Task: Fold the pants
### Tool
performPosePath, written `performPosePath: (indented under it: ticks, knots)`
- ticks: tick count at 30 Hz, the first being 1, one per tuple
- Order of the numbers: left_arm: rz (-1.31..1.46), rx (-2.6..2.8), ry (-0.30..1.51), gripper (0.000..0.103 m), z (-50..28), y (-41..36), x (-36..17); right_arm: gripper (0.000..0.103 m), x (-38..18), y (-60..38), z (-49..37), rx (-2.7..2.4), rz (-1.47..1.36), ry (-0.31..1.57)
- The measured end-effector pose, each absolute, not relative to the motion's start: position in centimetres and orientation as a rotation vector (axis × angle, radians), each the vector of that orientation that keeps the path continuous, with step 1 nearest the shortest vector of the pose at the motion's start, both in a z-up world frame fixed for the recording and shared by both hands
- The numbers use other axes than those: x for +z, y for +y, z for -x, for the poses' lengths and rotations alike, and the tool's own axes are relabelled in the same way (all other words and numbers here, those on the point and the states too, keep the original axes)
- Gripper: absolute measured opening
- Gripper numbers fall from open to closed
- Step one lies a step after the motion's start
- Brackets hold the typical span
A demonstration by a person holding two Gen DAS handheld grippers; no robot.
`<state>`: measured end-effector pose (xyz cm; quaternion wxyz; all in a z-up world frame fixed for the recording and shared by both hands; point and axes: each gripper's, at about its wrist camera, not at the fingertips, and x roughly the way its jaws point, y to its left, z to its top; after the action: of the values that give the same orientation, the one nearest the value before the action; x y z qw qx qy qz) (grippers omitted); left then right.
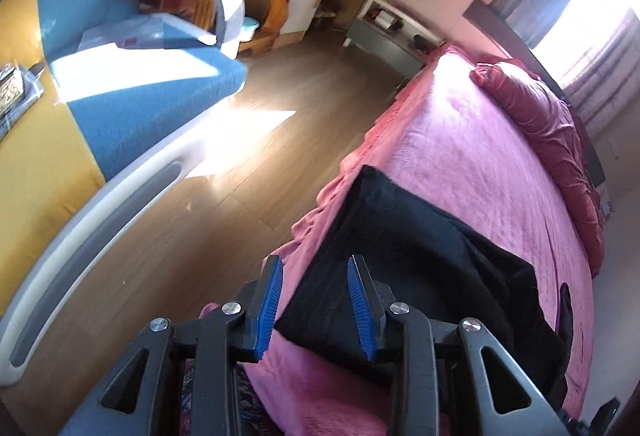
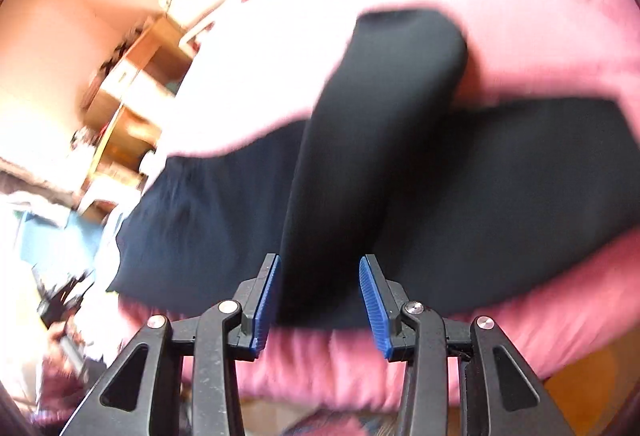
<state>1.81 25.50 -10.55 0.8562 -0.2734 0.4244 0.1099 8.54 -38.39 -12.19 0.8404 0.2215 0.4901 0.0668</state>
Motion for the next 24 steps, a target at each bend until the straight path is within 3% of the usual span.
performPosePath:
  ticks: [5,7,15,17,18,19,20,24]
  knots:
    - [0.487,-0.024,0.912,0.034,-3.7,18.4,-10.1,0.043,-10.5,-39.0,-17.7,-0.010,-0.386,0.991]
    - [0.451,-0.096,0.946,0.034,-4.2,15.7,-10.7,0.048,-11.2,-38.9,-21.9,-0.044,-0.371,1.012]
    - [0.393,-0.222,1.047,0.034,-3.7,10.1,-12.5,0.054,-17.3,-38.4,-33.0,-0.267,-0.200,1.239]
    - [0.389,-0.224,1.060,0.034,-3.6,9.9,-12.6,0.041,-18.2,-38.4,-33.2,-0.277,-0.172,1.268]
    - [0.390,-0.219,1.062,0.034,-3.7,10.0,-12.6,0.017,-18.1,-38.4,-33.1,-0.283,-0.149,1.261]
    - [0.394,-0.218,1.063,0.034,-3.7,10.1,-12.6,0.011,-17.8,-38.6,-32.8,-0.277,-0.139,1.258]
    - [0.399,-0.220,1.064,0.034,-3.8,10.3,-12.7,0.007,-17.4,-39.0,-32.3,-0.249,-0.169,1.242]
    - [0.406,-0.221,1.079,0.034,-4.5,9.8,-13.1,0.007,-13.4,-42.1,-28.3,-0.198,-0.293,1.097]
